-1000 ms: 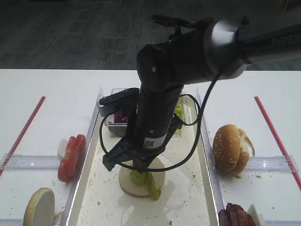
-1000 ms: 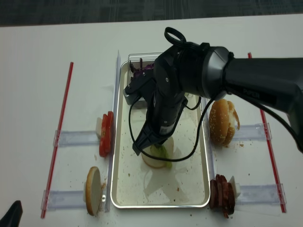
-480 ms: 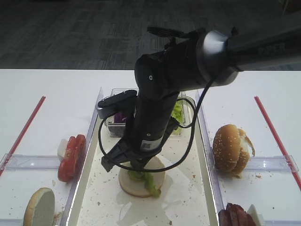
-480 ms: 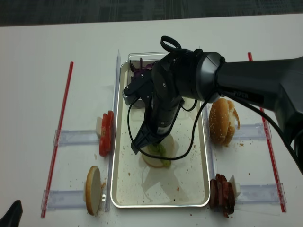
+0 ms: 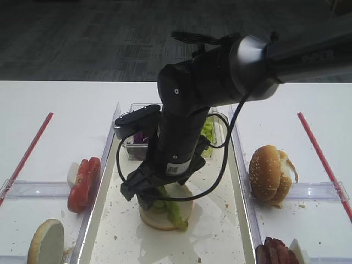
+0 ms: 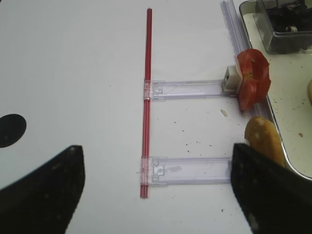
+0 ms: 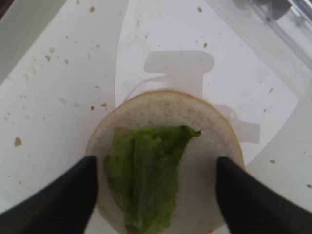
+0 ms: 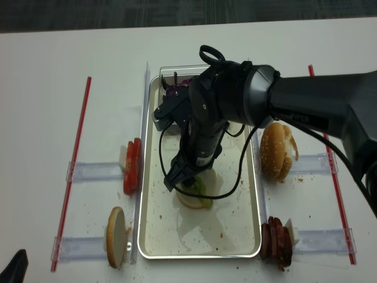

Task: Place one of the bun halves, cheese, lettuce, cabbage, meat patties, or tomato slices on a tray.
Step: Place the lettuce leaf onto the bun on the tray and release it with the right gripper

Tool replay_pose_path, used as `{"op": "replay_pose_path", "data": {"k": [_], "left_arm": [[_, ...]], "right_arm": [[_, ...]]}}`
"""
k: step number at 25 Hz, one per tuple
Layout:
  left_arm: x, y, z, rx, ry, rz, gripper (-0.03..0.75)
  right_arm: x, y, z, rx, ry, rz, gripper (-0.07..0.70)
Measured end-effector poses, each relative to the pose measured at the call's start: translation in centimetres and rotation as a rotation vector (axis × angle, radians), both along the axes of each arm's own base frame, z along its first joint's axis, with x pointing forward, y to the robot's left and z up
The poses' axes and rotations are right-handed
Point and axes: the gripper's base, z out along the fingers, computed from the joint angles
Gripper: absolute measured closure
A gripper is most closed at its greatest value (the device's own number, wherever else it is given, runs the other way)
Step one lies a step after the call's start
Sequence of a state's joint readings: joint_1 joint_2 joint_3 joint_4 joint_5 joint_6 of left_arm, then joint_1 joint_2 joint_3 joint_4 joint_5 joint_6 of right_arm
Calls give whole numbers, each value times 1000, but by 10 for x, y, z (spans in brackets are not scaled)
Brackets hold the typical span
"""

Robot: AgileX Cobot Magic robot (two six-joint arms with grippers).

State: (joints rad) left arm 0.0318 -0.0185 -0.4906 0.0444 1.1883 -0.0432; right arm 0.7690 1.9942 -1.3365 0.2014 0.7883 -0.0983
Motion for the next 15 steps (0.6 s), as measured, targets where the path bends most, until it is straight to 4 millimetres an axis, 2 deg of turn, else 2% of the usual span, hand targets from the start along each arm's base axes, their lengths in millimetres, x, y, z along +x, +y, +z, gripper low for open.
{"op": "replay_pose_path", "data": {"k": [2, 3, 10, 12, 15], "left_arm": [[0, 0, 0, 0, 0, 0, 153], [0, 0, 0, 0, 0, 0, 153], [0, 0, 0, 0, 0, 0, 153], [0, 0, 0, 0, 0, 0, 153], [0, 0, 0, 0, 0, 0, 153]], "right_arm": [[0, 0, 0, 0, 0, 0, -15], [0, 0, 0, 0, 0, 0, -31], [0, 0, 1, -5, 7, 2, -57], [2, 2, 9, 4, 2, 6, -57], [5, 6, 39, 52, -45, 11, -59]]}}
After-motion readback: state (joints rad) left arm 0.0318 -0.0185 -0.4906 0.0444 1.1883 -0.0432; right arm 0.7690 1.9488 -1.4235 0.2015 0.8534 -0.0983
